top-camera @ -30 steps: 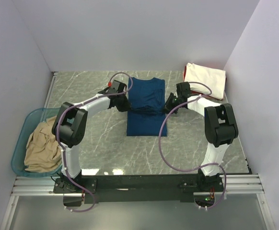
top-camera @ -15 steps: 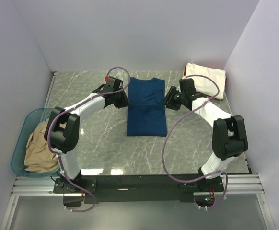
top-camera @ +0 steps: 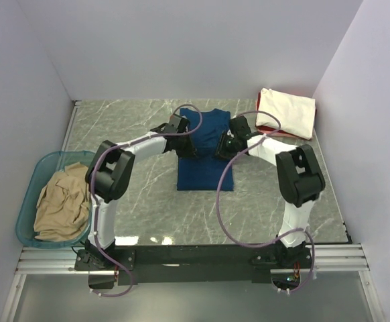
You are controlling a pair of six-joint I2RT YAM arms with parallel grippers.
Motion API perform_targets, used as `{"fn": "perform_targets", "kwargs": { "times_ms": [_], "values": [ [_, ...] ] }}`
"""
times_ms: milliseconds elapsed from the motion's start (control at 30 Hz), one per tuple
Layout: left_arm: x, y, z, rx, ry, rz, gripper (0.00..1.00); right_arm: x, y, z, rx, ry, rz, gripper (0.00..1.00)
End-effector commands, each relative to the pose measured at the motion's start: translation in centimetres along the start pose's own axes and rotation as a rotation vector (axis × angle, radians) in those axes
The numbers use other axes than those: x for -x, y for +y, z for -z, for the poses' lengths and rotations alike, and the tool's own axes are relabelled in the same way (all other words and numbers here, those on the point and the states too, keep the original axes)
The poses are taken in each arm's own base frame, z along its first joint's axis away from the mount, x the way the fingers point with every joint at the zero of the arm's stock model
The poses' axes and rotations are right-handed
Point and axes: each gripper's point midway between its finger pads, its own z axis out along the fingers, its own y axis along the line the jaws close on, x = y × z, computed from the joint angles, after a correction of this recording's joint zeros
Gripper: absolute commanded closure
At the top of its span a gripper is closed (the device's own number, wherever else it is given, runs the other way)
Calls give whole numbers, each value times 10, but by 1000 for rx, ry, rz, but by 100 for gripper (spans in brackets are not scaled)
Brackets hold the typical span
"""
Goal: Fold and stack the t-shirts
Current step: Fold the folded rectangular tshirt in 1/3 of the way
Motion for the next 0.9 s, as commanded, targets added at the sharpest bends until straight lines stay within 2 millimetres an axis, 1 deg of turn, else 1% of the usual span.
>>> {"fn": "perform_targets", "kwargs": {
  "times_ms": [0,33,67,133,233,267,300,467,600,700,733,767,800,833,867],
  "values": [
    [24,-23,-6,-75,-27,-47,97,29,-3,-10,-2,-33,0,60],
    [28,-22,-8,-80,-31,-43,96,28,-9,-17,-7,-17,-14,60],
    [30,-20,-13,-77,-30,-36,95,32,-7,-19,10,-10,-24,60],
    [38,-13,-16,-71,-38,-13,94,37,-14,-24,17,-7,-55,61],
    [43,4,-24,-28,-37,23,93,37,-20,-27,39,13,-87,61],
    [40,12,-28,-8,-27,35,94,38,-22,-28,39,17,-98,61],
    [42,18,-29,1,-29,46,94,38,-24,-28,40,19,-105,61],
    [39,34,-31,24,-25,79,94,40,-31,-27,104,45,-172,61],
    [42,36,-27,28,-32,75,94,44,-29,-22,166,60,-216,62],
    [49,28,-18,14,-50,60,94,47,-26,-16,212,65,-238,62],
    [50,27,-15,11,-52,53,94,49,-23,-10,226,57,-237,62],
    [56,18,-7,-6,-68,43,94,51,-22,-7,229,54,-234,62],
    [59,14,-2,-14,-76,33,94,56,-18,2,237,32,-217,62],
    [62,9,3,-27,-89,27,94,55,-18,6,229,28,-214,62],
    [65,2,14,-49,-103,21,93,56,-16,11,222,15,-206,62]
  ]
}}
